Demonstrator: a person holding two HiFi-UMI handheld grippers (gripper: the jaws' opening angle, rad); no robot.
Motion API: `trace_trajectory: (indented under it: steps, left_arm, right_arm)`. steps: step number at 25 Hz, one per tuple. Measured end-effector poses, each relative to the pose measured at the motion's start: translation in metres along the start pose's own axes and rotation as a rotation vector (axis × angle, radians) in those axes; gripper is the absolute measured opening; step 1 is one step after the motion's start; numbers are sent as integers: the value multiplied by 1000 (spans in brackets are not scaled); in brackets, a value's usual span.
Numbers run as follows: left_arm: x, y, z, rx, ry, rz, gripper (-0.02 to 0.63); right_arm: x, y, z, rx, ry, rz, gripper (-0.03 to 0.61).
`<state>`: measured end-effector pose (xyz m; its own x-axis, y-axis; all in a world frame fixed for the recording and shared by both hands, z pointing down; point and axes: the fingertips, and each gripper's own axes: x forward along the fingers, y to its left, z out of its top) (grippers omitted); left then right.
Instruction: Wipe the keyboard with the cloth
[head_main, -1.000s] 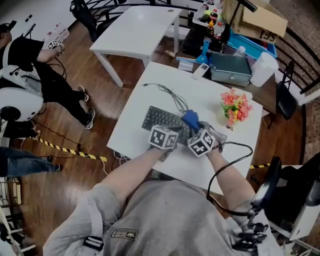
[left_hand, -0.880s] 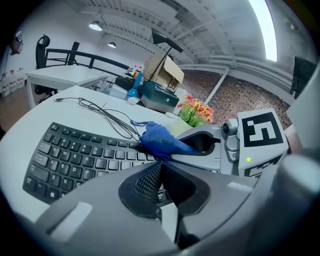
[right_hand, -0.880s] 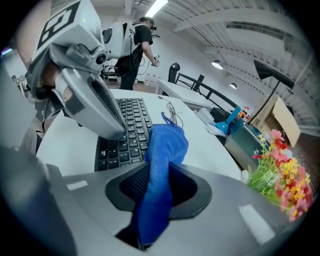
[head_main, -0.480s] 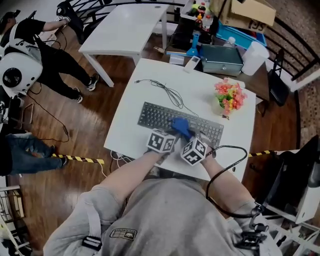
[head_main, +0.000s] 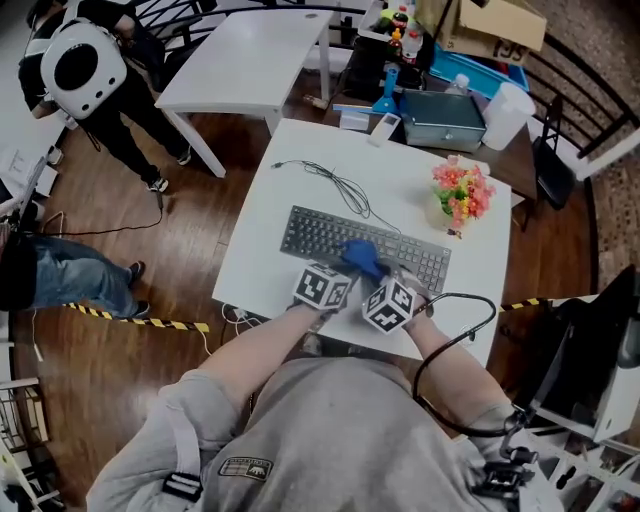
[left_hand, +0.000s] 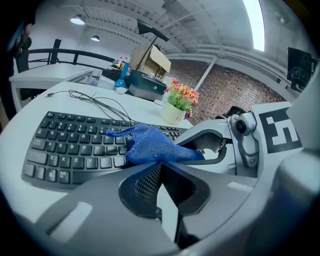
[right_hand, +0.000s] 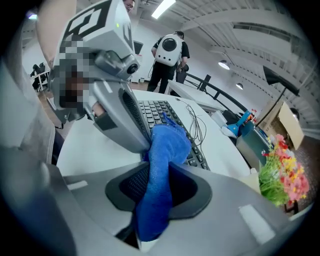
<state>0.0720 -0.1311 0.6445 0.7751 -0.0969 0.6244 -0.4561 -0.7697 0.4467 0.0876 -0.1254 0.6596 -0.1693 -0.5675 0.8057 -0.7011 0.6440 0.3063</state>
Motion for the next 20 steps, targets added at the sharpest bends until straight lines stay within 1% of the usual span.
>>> trace_trajectory:
  steps: [3,6,9,11,15,20]
  left_arm:
    - [-3,12,16,59,1,26,-6]
    - [-8,30,36,117,0,69,-6]
    - [-14,52,55,128,-12,115,-6]
    - [-18,64,61,130,-6,140,-6]
    - [-19,79,57,122,12,167,-6]
    - [-18,76,36,123,50,157,-6]
  right_arm:
    - [7,-19,14,-12,-13,-5,115]
    - [19,-41,31,-27,-19,-5,115]
    - [33,-59,45,-53,-19,-2,115]
    - [41,-66,53,-58,-13,3,115]
    - [53,-67,55,-53,8,25,115]
    - [49,-56,57,-52,-2,34,114]
